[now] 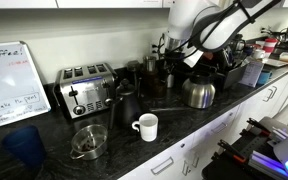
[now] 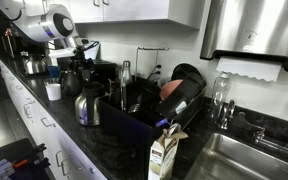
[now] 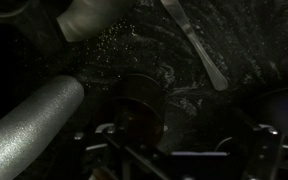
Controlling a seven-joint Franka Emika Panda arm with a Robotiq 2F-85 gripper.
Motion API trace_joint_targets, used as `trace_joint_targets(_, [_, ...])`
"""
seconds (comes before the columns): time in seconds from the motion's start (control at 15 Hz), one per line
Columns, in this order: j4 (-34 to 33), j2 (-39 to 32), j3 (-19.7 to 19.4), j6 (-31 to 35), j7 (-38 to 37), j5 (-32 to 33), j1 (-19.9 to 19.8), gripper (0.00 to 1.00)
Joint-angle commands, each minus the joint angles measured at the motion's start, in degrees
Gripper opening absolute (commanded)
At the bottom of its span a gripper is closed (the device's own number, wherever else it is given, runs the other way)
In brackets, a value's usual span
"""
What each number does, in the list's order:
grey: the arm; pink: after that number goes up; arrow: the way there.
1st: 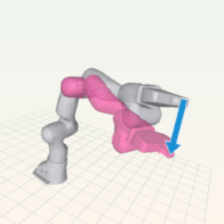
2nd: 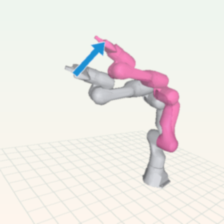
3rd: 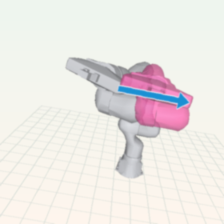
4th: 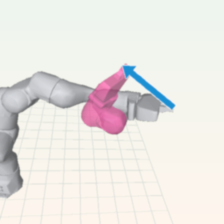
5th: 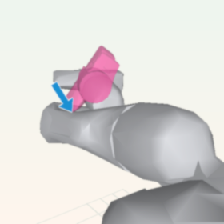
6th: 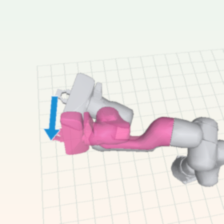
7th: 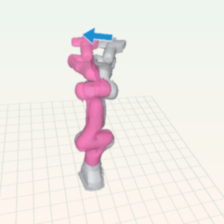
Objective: Move the brown glass cup to the edge of the counter
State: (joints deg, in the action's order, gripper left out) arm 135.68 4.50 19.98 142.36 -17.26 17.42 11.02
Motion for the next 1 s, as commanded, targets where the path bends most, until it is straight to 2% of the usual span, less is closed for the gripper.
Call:
trace_joint_targets(0.0, [-0.02,0.24,-1.08,-0.14,0.01,0.03,1.23,1.00])
trace_joint_targets(0.33, [0.18,1.23,-0.95,-0.32,0.08,-0.05,1.33,1.00])
trace_joint_targets(0.67, [-1.67,-1.93,-0.51,1.21,-8.02,20.04,-0.35,1.00])
trace_joint_targets(0.8, [-2.86,-4.12,-1.18,1.40,-9.53,24.95,0.41,1.00])
trace_joint_targets(0.93, [-4.01,-6.57,-1.83,1.67,-10.23,27.16,1.28,1.00])
